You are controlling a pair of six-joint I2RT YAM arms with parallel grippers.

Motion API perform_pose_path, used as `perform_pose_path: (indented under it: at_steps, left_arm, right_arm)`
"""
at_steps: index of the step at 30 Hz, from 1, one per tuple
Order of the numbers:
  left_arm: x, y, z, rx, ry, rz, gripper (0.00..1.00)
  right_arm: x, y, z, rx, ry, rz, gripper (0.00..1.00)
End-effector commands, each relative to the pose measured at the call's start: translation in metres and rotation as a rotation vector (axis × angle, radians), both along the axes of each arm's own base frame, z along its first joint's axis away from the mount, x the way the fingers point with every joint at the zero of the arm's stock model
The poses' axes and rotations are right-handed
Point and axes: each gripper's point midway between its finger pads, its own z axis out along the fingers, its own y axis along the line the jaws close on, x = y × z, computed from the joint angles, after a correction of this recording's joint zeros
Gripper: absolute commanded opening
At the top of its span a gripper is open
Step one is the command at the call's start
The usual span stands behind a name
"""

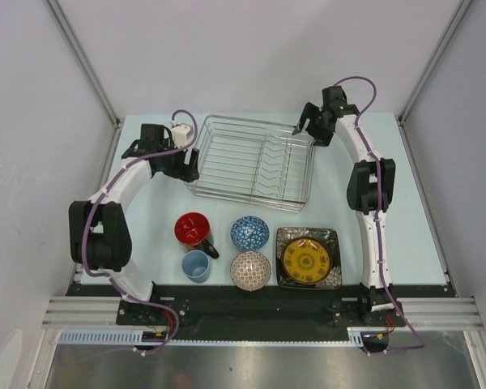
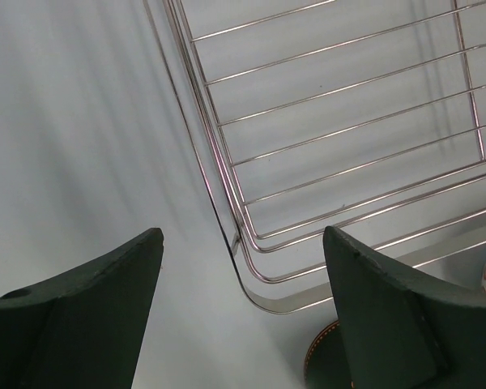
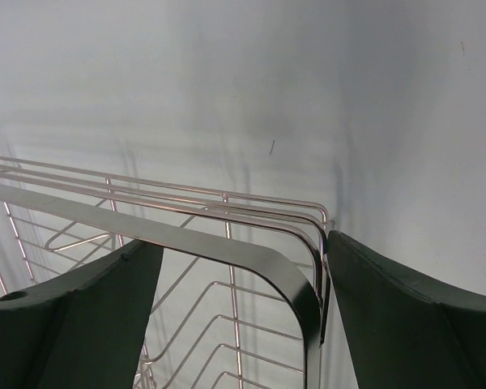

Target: Load the mixed dishes into the dish rack

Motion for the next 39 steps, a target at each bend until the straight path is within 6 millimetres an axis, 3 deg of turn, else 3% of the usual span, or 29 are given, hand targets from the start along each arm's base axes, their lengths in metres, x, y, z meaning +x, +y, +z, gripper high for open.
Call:
perform_pose_path:
  at_steps: [1, 5, 9, 13, 20, 28, 30, 32, 37, 39]
  left_arm:
    - [-0.011, -0.005, 0.003, -0.043, -0.001, -0.002, 0.86]
    - [-0.018, 0.0, -0.021, -0.012, 0.035, 0.007, 0.85]
    - [-0.015, 0.007, -0.031, 0.023, 0.027, 0.015, 0.85]
    - [-0.019, -0.002, -0.031, -0.005, 0.04, -0.048, 0.85]
    - [-0.042, -0.003, -0.036, -0.005, 0.081, -0.082, 0.84]
    - [-0.054, -0.006, -0.018, -0.033, 0.067, -0.078, 0.83]
    - [-0.051, -0.006, -0.012, -0.031, 0.053, -0.073, 0.84]
    - [-0.043, -0.003, -0.001, -0.017, 0.018, -0.058, 0.84]
    - [-0.016, 0.006, 0.031, 0.005, -0.078, -0.013, 0.85]
    - [-0.004, 0.008, 0.05, 0.008, -0.126, 0.002, 0.85]
  right_arm:
    - [0.015, 0.015, 0.043, 0.083, -0.115, 0.036, 0.87]
    - [0.019, 0.017, 0.044, 0.104, -0.129, 0.038, 0.87]
    - [0.02, 0.021, 0.046, 0.122, -0.136, 0.049, 0.88]
    - [0.021, 0.021, 0.042, 0.123, -0.13, 0.054, 0.88]
    - [0.032, 0.023, 0.044, 0.159, -0.16, 0.056, 0.89]
    - [0.039, 0.029, 0.058, 0.185, -0.208, 0.076, 0.9]
    - [0.038, 0.021, 0.061, 0.161, -0.206, 0.06, 0.91]
    - [0.034, 0.011, 0.068, 0.113, -0.213, 0.055, 1.0]
    - [0.009, -0.05, 0.06, -0.204, -0.141, -0.085, 1.0]
    - [-0.006, -0.085, 0.076, -0.398, -0.135, -0.192, 1.0]
